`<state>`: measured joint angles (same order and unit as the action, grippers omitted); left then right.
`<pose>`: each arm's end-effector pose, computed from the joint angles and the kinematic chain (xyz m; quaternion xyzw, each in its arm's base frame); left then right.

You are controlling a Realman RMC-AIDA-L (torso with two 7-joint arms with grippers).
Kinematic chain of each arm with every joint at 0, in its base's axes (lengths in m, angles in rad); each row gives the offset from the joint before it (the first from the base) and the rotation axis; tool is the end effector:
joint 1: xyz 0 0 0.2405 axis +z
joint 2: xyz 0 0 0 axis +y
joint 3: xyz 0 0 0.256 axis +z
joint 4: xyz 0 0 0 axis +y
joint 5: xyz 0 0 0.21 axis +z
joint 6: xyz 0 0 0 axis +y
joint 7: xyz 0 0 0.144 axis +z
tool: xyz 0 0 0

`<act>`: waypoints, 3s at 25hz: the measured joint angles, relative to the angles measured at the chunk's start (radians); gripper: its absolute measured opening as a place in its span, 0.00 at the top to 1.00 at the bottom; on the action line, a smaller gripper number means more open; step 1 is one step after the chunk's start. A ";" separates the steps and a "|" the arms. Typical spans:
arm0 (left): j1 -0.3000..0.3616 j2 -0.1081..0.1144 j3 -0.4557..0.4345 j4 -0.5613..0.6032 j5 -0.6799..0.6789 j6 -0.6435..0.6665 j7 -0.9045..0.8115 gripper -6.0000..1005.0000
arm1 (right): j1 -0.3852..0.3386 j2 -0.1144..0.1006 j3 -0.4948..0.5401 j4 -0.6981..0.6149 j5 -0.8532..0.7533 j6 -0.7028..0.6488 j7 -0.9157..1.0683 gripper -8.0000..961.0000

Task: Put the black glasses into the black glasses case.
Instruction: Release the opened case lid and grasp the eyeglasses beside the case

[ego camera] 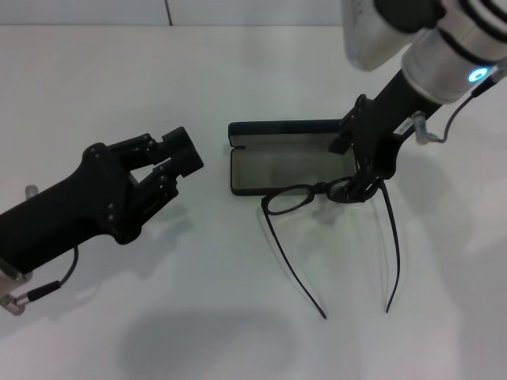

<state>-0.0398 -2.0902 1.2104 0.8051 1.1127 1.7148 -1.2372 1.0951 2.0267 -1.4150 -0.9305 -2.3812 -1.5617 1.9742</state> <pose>-0.2602 0.2242 0.0222 -0.8323 -0.1851 -0.4931 0.1728 0.0674 0.3955 -0.0377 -0.9813 -0.0390 -0.1885 0.0089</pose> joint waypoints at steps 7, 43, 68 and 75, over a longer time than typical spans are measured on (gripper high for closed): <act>-0.021 -0.001 -0.005 -0.084 -0.002 0.033 0.052 0.76 | 0.004 0.001 -0.126 0.042 0.020 0.106 0.010 0.22; -0.035 0.000 -0.007 -0.147 -0.004 0.042 0.067 0.76 | -0.033 0.001 -0.275 0.081 0.108 0.186 0.050 0.74; -0.091 0.002 -0.008 -0.250 0.005 0.042 0.118 0.76 | -0.046 0.001 -0.279 0.090 0.157 0.238 0.005 0.77; -0.091 0.003 -0.006 -0.259 0.006 0.042 0.122 0.76 | -0.040 0.001 -0.286 0.113 0.168 0.247 0.001 0.78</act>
<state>-0.1304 -2.0877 1.2042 0.5466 1.1184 1.7564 -1.1150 1.0551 2.0278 -1.7008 -0.8171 -2.2131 -1.3148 1.9753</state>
